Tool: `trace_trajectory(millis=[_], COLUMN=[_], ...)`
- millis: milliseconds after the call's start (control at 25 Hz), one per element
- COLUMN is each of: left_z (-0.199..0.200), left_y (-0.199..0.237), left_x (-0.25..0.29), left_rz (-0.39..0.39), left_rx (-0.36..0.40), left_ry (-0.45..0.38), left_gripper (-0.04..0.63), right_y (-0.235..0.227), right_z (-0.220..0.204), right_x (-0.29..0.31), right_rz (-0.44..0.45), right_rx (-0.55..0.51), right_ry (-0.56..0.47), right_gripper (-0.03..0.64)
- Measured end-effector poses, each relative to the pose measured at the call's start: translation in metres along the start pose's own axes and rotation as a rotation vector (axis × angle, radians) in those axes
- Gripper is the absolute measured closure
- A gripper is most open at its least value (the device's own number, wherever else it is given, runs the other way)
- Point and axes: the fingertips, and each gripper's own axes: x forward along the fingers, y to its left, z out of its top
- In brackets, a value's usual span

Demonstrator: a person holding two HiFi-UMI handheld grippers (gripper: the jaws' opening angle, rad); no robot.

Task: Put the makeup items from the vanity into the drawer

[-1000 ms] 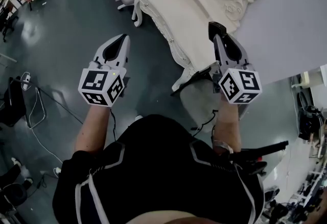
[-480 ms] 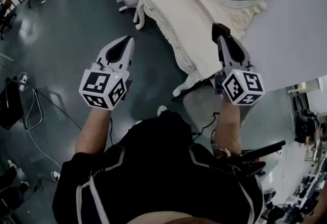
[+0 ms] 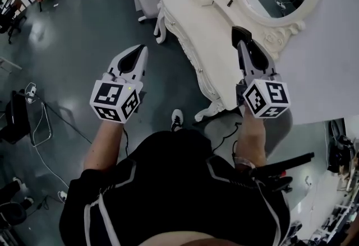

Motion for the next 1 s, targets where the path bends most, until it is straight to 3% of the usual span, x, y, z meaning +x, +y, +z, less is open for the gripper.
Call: trace_trajectory(millis=[440,720,1000], left_z=[0.001,0.005,0.005], left_y=[0.014,0.009,0.007], left_x=[0.097,0.15,0.2], left_rz=[0.023,0.013,-0.012], left_rx=[0.005,0.042,0.055], left_ry=[0.044,0.074,0.071], left_gripper=[0.592,0.592,0.592], right_y=[-0.063,-0.109,-0.148], right_z=[-0.01,-0.019,-0.029], right_x=[0.071,0.093,0.111], right_rz=[0.036,-0.013,-0.026], right_rx=[0.011,-0.035,-0.011], right_ry=[0.016,0.028,0.023], right_gripper=[0.522,0.522,0.522])
